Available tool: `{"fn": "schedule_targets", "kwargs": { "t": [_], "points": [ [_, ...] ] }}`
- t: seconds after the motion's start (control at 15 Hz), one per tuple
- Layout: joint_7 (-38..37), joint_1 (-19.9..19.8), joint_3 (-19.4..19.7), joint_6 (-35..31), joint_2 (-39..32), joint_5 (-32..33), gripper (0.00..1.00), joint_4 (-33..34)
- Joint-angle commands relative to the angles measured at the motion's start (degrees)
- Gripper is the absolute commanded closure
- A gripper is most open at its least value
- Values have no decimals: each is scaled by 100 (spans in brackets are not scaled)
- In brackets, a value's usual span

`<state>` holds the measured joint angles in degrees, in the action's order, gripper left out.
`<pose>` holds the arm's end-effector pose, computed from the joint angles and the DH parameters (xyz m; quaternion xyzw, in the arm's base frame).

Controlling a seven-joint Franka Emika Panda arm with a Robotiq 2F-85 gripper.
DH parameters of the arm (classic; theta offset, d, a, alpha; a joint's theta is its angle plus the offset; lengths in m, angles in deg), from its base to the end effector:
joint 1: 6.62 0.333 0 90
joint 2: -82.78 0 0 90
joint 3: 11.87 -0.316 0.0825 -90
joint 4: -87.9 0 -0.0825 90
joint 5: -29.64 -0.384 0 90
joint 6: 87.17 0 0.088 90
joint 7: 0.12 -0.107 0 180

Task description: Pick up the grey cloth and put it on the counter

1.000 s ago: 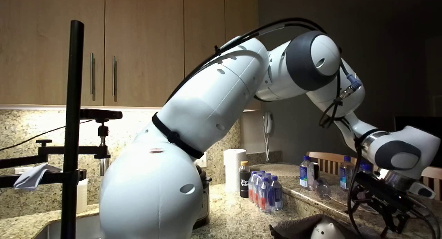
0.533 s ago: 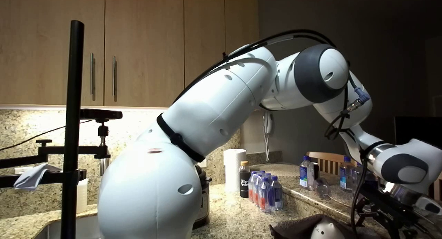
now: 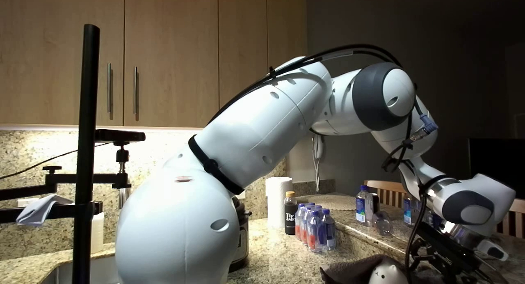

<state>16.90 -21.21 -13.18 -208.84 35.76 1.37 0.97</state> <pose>0.6742 -0.1395 0.1620 -0.9664 0.1209 0.0479 0.2216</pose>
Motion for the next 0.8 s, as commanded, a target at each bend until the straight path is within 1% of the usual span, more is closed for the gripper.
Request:
{"fn": "schedule_targets", "kwargs": {
  "t": [0.0,0.13,0.53,0.6,0.67,0.73],
  "points": [
    [-64,-132,-248,100,-26,-21,33,129],
    [-68,-142,-285,159,-23,-4,47,183],
    [-156,-171,-247,839,-3,46,85,402],
    [-154,-178,-245,927,16,36,89,433],
    [-157,-189,-244,1040,34,27,89,473],
    [-159,-201,-249,1170,69,18,91,515]
  ]
}}
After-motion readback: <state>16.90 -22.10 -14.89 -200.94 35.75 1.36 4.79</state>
